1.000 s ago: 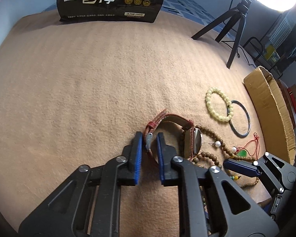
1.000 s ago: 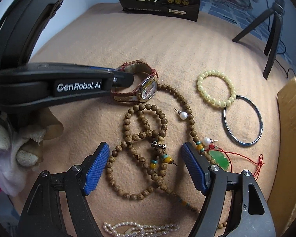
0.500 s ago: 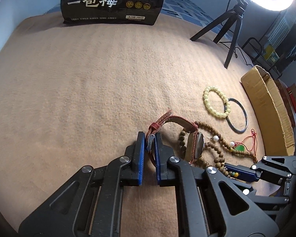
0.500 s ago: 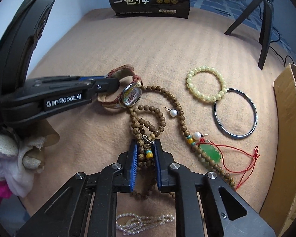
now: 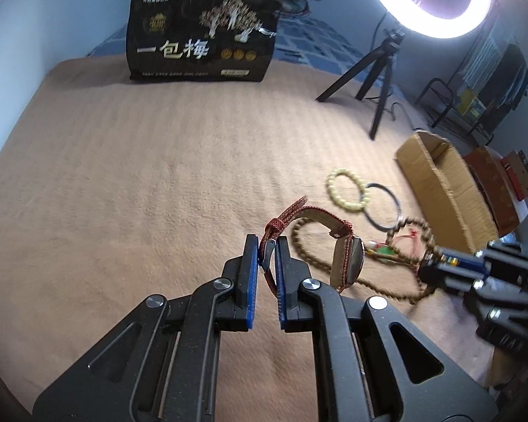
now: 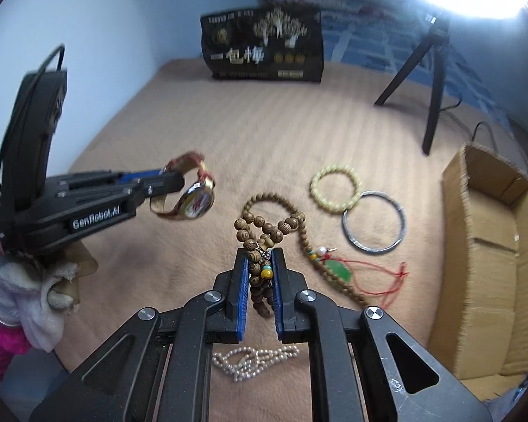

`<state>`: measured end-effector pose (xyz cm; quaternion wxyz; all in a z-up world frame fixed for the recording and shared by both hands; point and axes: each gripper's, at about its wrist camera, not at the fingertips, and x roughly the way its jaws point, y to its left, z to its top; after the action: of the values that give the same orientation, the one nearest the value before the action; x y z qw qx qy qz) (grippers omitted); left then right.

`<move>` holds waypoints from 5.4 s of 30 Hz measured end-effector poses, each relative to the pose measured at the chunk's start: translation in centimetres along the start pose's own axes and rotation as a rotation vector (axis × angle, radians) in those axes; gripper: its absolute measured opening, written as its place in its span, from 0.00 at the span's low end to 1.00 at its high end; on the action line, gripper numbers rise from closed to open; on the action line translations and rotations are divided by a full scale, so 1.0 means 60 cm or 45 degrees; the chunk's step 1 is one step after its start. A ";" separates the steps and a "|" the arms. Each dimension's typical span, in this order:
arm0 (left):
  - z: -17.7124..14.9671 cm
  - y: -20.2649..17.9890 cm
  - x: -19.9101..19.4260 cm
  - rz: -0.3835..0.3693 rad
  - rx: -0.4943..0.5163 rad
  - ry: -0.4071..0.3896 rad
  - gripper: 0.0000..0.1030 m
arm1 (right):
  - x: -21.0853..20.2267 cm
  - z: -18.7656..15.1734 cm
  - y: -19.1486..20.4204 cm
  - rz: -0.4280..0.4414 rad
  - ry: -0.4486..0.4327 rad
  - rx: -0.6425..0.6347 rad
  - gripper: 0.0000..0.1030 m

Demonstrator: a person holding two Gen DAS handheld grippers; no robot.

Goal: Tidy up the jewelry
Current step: 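Lift the watch with the left tool while the right tool lifts the bead strand, then carry the watch into the cardboard box with the left tool while the right tool lowers the beads there, then open the left tool releasing the watch while the right tool releases the beads in the box, then grasp the white pearl earring with the left tool while the right tool grasps the green jade pendant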

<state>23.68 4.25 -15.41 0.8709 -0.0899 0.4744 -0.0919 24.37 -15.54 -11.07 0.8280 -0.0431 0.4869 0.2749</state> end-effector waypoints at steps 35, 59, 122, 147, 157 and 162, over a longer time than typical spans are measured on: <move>0.007 -0.225 -0.192 -0.160 0.233 -0.201 0.07 | -0.409 0.021 -0.078 -0.257 -0.504 0.024 0.10; 0.048 -0.380 -0.025 -0.219 0.351 -0.071 0.07 | -0.364 -0.014 -0.262 -0.372 -0.434 0.222 0.10; 0.081 -0.300 0.052 -0.145 0.294 -0.081 0.19 | -0.200 -0.114 -0.262 -0.314 -0.259 0.248 0.58; 0.004 -0.120 0.060 -0.119 0.273 0.031 0.19 | -0.052 -0.064 -0.113 -0.040 -0.040 -0.008 0.54; -0.014 -0.118 0.097 -0.170 0.313 0.095 0.19 | 0.029 -0.060 -0.084 0.002 0.102 -0.069 0.36; -0.019 -0.119 0.113 -0.176 0.325 0.105 0.19 | 0.062 -0.054 -0.083 -0.004 0.137 -0.074 0.34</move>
<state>25.81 -4.40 -19.79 0.8466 -0.0069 0.4870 -0.2147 25.73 -19.32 -16.84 0.7995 -0.0828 0.5224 0.2848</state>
